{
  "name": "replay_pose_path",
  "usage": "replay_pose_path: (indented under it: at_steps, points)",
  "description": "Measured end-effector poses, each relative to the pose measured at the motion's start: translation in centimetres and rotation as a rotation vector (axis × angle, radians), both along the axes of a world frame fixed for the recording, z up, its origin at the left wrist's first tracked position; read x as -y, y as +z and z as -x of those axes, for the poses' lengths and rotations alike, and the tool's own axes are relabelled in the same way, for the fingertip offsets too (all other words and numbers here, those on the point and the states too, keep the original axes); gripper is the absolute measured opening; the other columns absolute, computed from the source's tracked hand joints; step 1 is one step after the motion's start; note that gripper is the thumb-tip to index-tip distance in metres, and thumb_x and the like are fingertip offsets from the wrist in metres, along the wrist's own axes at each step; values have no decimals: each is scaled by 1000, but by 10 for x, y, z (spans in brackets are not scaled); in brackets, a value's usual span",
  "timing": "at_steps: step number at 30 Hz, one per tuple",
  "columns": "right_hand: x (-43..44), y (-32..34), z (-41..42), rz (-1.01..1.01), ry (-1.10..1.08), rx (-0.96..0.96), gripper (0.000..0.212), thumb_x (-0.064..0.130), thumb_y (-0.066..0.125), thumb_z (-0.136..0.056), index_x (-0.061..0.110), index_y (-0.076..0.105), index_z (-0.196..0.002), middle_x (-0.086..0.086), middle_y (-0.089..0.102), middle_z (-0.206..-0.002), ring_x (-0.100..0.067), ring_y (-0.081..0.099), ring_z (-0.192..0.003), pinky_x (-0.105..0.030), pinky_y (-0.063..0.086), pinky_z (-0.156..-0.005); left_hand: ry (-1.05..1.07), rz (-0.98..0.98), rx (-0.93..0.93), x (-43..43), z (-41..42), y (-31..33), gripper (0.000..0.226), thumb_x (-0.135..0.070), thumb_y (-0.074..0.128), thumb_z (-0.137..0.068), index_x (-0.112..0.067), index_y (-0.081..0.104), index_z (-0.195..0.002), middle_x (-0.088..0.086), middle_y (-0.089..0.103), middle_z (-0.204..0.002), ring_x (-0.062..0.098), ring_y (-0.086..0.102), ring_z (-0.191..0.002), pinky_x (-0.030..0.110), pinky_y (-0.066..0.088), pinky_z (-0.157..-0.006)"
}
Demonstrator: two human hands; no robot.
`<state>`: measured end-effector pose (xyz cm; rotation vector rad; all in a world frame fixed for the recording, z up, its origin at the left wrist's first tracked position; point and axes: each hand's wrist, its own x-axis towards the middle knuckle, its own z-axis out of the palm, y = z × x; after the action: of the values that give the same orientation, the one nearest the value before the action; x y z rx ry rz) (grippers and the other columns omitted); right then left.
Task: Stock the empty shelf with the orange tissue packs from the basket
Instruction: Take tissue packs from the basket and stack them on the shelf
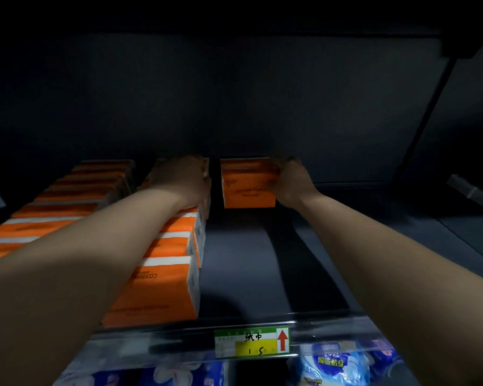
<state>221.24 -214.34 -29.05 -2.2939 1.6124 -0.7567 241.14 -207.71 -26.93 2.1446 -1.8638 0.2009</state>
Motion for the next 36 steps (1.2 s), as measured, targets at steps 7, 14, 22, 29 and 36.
replay_pose_path:
  at_steps: [7,14,22,29,36]
  points:
    - [1,-8,-3,-34,-31,-5,62,8,51,-90,19,29,-147,-13,33,-148,-29,48,-123,-26,41,-91,9,-1,-8,-6,4,-2,39,-38,52,-88,-17,58,-120,13,58,-127,34,56,-114,33,45,-89]
    - [-33,9,27,44,5,-59,51,26,55,-92,22,39,-141,-9,44,-142,-29,44,-127,-33,41,-97,-44,-42,16,-28,31,8,25,-37,54,-87,-18,59,-103,13,61,-115,33,59,-103,28,41,-71]
    - [-119,33,94,127,36,-163,58,26,62,-87,17,42,-141,-9,48,-141,-27,42,-131,-34,33,-110,-97,-2,53,-84,95,16,32,-39,53,-86,-15,59,-106,14,62,-115,35,59,-106,36,46,-79]
    - [-216,39,200,40,-22,-197,58,21,67,-83,12,47,-137,-9,50,-140,-23,45,-130,-26,30,-108,-243,-37,23,-145,182,19,43,-41,54,-87,-16,56,-121,13,57,-123,35,53,-112,41,45,-88]
    - [-314,21,323,-112,-189,-221,52,22,68,-83,14,54,-132,-9,57,-133,-22,54,-121,-24,36,-96,-451,-140,-38,-212,289,-12,46,-40,55,-85,-21,53,-127,10,55,-127,33,52,-116,40,43,-92]
